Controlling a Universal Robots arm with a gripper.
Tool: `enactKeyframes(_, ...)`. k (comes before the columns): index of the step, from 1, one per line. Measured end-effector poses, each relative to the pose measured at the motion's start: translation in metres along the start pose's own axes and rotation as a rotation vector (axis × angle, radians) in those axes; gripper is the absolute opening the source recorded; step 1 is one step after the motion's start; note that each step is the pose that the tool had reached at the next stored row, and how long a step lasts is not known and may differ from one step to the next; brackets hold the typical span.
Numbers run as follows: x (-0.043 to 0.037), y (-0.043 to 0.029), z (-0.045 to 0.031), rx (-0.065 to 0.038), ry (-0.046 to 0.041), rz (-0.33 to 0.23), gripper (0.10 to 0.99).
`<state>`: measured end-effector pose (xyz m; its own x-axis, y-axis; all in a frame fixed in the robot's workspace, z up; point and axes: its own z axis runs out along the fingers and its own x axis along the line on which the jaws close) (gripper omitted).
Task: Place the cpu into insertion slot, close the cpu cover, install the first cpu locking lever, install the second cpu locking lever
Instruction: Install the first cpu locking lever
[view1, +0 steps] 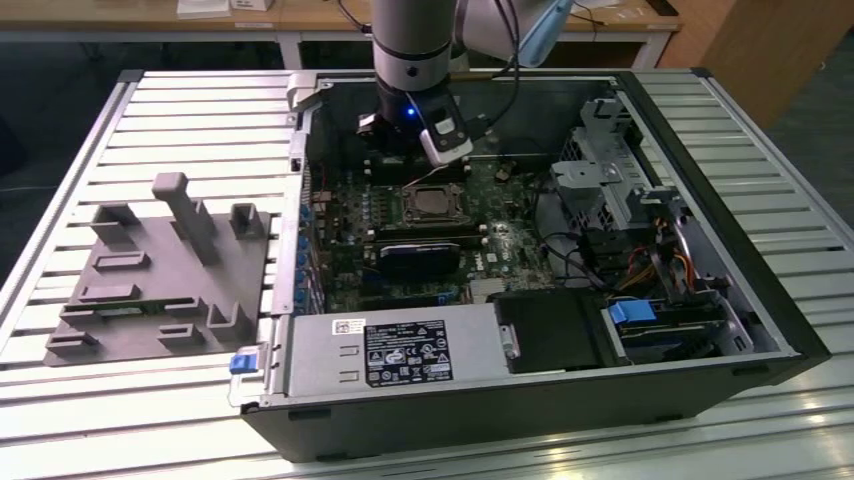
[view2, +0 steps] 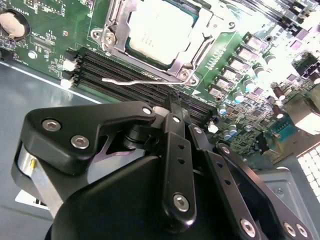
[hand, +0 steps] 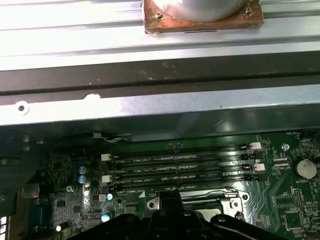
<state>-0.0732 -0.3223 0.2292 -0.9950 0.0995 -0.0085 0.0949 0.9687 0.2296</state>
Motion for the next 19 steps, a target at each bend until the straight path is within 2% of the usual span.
enactKeyframes(1, 0.0002, -0.0001, 0.0, -0.001, -0.0078, -0.002, 0.102)
enactKeyframes(2, 0.0005, -0.0003, 0.0002, -0.002, -0.0196, -0.005, 0.102)
enactKeyframes(5, 0.0006, -0.001, 0.0009, -0.007, -0.0476, -0.011, 0.102)
enactKeyframes(13, 0.0005, -0.002, 0.0018, -0.017, -0.1434, -0.034, 0.102)
enactKeyframes(15, 0.0005, -0.0023, 0.0029, -0.019, -0.153, -0.037, 0.102)
enactKeyframes(19, 0.0006, -0.0031, 0.0059, -0.021, -0.159, -0.041, 0.102)
